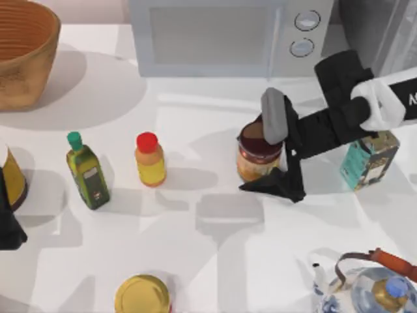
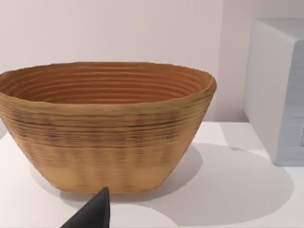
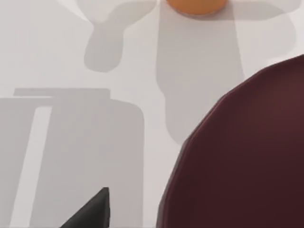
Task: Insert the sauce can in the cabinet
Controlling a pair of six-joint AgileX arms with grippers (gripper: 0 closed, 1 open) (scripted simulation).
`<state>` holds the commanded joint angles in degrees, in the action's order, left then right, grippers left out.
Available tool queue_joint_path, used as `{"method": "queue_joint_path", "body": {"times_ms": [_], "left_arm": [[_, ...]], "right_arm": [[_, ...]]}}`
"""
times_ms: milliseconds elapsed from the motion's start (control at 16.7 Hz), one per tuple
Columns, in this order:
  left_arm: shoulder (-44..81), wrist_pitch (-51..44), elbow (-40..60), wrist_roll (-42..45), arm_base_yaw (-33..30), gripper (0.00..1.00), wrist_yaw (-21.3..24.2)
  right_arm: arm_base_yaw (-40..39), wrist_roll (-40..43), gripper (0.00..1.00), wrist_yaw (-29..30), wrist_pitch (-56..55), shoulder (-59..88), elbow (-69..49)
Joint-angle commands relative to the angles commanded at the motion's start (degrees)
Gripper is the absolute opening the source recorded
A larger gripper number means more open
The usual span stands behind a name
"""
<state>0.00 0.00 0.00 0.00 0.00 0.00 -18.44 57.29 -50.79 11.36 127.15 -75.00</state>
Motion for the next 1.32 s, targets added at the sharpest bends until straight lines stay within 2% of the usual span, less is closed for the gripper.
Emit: {"method": "queue_joint_path", "body": {"times_ms": [780, 1320], "left_arm": [[0.0, 0.0, 0.0, 0.0, 0.0, 1.0, 0.0], [0.0, 0.0, 0.0, 0.0, 0.0, 1.0, 0.0]], "right_arm": [[0.0, 0.0, 0.02, 0.0, 0.0, 0.0, 0.0], [0.03, -0.08, 0.0, 0.01, -0.02, -0.09, -0.13]]}}
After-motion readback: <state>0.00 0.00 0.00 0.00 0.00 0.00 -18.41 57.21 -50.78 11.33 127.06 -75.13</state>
